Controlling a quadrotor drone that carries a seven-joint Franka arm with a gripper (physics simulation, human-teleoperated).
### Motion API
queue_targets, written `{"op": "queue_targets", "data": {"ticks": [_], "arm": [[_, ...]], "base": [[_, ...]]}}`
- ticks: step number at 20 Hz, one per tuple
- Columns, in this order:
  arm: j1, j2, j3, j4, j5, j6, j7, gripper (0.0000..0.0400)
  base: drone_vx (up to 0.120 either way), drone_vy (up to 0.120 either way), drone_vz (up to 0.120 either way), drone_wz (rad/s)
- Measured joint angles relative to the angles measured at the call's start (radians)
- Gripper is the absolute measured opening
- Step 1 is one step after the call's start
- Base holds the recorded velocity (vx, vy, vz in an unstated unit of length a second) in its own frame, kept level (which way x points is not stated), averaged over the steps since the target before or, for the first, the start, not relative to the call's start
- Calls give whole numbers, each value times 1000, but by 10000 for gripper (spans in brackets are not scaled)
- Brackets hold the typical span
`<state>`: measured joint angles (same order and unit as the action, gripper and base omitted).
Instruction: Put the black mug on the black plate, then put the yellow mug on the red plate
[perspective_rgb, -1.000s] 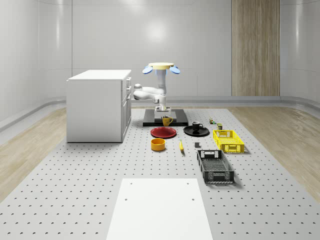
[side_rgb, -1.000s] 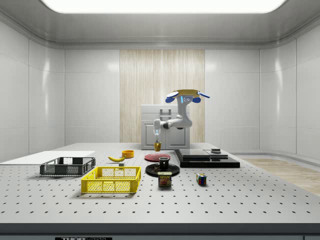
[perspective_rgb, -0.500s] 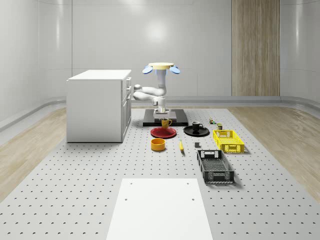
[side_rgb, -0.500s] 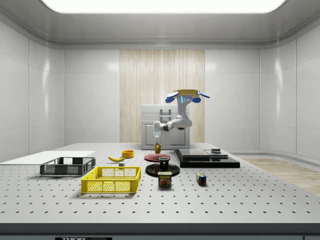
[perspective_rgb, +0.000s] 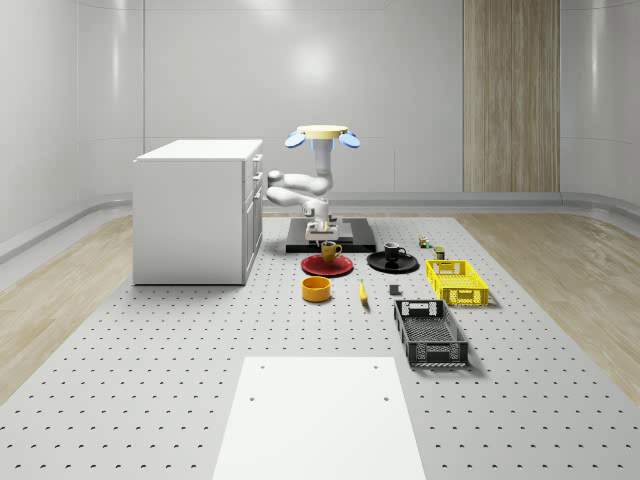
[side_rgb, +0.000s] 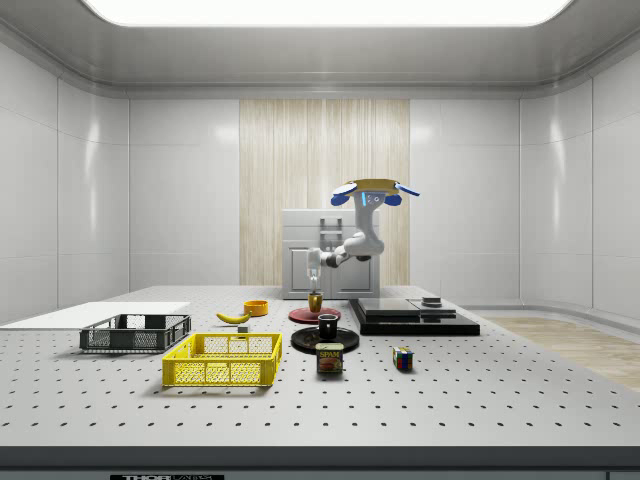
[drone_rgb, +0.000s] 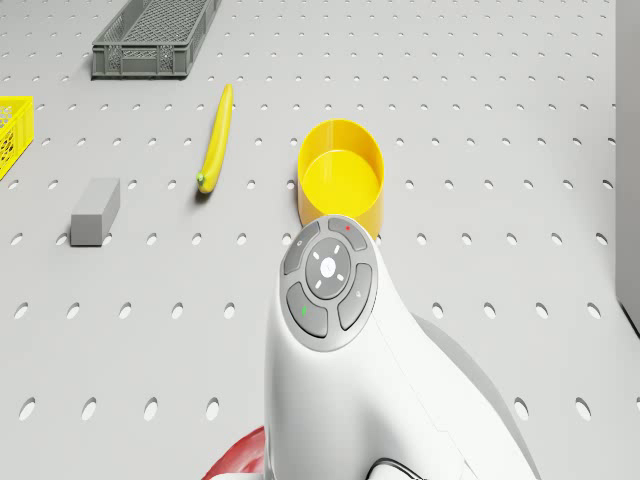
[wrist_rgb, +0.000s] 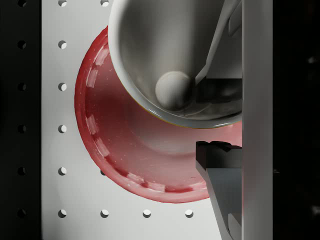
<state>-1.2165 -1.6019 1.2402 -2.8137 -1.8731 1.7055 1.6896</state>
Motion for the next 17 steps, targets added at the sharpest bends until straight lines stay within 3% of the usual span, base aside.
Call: {"op": "queue_targets", "data": {"ticks": [1,2,4,7,11,17], "arm": [[-1,2,-10,3,-9,2,0,110],[-3,3,-18,6,-17,4,-1,174],[-3,6,-26,8,-26,5,-2,263],[4,10,-11,3,-13,-6,-5,335],[17,14,36,-12,29,-28,-8,376],[28,18,88,-25,76,-49,-11,394]], "base": [[0,0,0,0],[0,0,0,0],[0,0,0,0],[0,0,0,0],[0,0,0,0],[0,0,0,0]]}}
